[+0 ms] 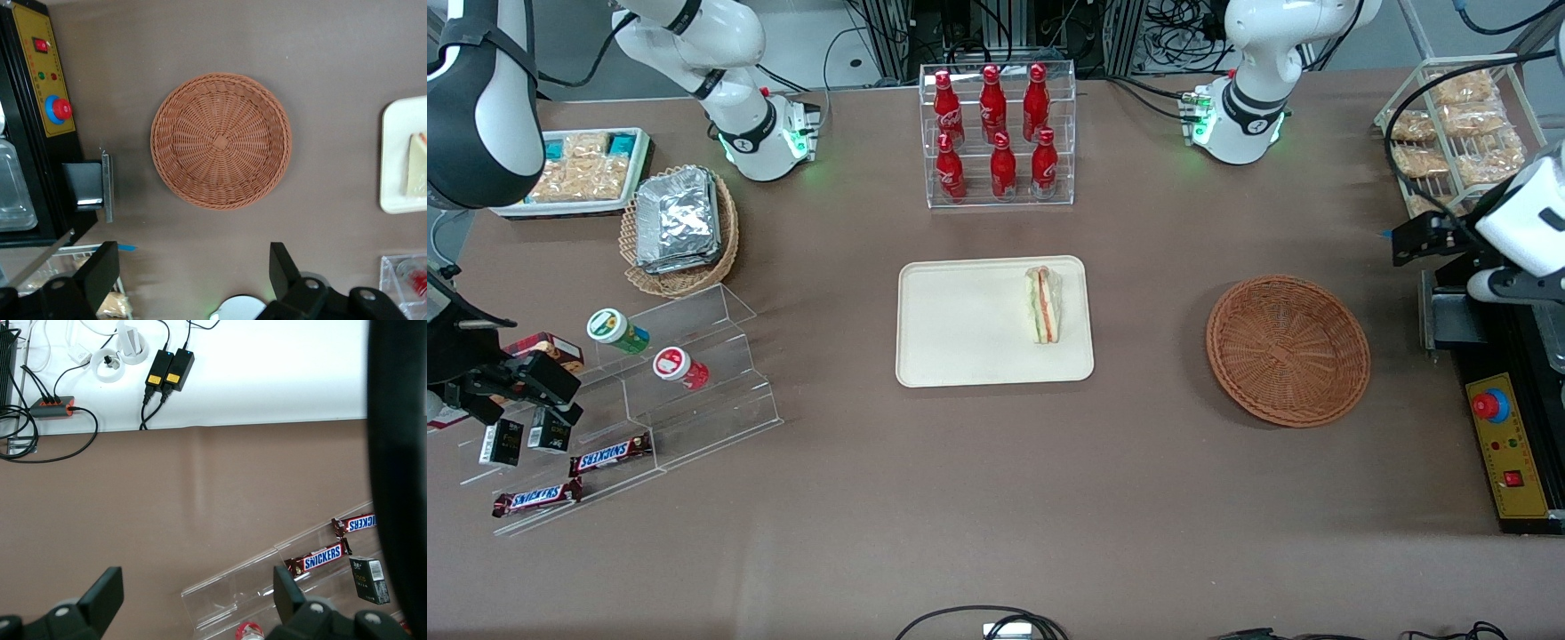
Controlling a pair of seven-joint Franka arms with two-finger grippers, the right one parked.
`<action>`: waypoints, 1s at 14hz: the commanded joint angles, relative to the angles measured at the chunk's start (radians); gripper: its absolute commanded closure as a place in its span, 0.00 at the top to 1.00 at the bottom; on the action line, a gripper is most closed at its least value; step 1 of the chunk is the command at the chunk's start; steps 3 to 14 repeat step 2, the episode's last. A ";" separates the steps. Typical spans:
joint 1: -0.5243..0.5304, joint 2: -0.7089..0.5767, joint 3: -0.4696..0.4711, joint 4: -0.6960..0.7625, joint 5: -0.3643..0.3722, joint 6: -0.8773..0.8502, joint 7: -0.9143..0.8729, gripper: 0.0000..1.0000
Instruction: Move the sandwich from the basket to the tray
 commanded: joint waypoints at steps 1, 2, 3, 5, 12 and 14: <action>-0.039 -0.051 0.049 -0.047 -0.015 -0.003 0.052 0.99; -0.050 -0.051 0.057 -0.047 -0.015 -0.001 0.052 0.99; -0.050 -0.051 0.057 -0.047 -0.015 -0.001 0.052 0.99; -0.050 -0.051 0.057 -0.047 -0.015 -0.001 0.052 0.99; -0.050 -0.051 0.057 -0.047 -0.015 -0.001 0.052 0.99; -0.050 -0.051 0.057 -0.047 -0.015 -0.001 0.052 0.99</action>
